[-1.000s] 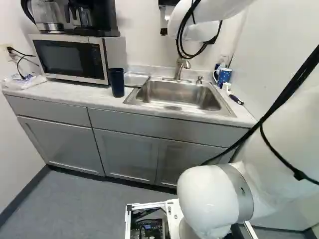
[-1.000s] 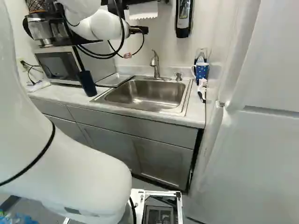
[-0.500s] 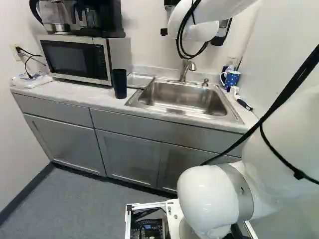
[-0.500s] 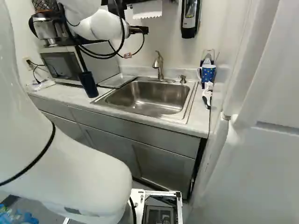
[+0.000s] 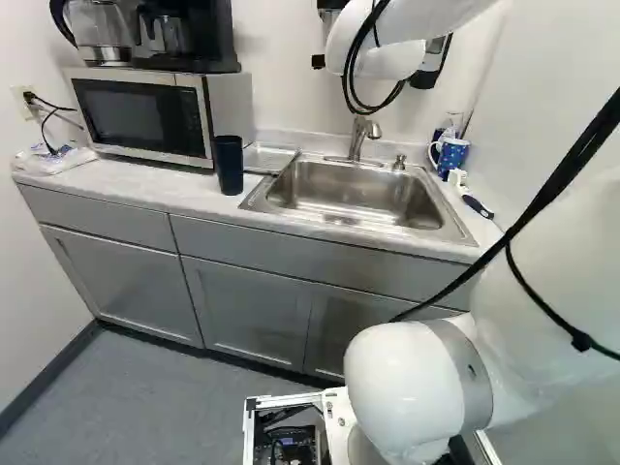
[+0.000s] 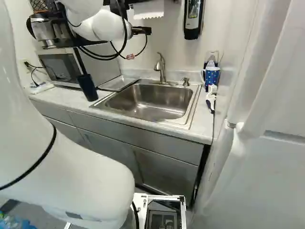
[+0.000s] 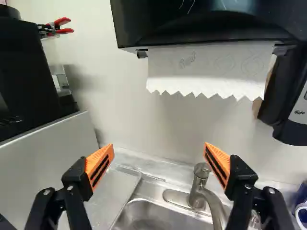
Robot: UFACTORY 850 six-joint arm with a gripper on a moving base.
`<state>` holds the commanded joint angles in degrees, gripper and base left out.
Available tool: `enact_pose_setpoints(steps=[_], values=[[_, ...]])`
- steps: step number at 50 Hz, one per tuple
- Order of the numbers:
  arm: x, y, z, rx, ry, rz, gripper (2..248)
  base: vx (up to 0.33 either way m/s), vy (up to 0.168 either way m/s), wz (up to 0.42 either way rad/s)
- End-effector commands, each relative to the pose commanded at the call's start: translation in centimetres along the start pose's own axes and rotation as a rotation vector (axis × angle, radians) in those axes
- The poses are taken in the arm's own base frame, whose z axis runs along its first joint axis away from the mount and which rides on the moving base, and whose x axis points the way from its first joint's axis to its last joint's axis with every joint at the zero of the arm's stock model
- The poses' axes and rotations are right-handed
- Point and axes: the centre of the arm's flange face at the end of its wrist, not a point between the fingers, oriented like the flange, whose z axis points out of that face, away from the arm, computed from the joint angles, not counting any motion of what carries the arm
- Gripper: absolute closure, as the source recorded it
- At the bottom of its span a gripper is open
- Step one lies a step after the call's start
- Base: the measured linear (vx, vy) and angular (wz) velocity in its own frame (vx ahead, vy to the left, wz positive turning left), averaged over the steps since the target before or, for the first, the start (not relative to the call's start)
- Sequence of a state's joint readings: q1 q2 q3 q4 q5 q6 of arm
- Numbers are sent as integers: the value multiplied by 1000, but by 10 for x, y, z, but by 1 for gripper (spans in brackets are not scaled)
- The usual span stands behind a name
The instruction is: Rinse the cup and place it in the tray
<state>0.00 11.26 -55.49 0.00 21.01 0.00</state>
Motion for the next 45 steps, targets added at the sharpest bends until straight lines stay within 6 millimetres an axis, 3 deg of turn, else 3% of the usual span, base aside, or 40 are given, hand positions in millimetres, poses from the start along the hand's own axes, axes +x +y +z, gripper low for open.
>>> enact_pose_setpoints(steps=[21,45], values=[[-2,0,9,0,-32,0,3,0,0,0],[-8,1,32,-2,-121,0,3,0,0,0]])
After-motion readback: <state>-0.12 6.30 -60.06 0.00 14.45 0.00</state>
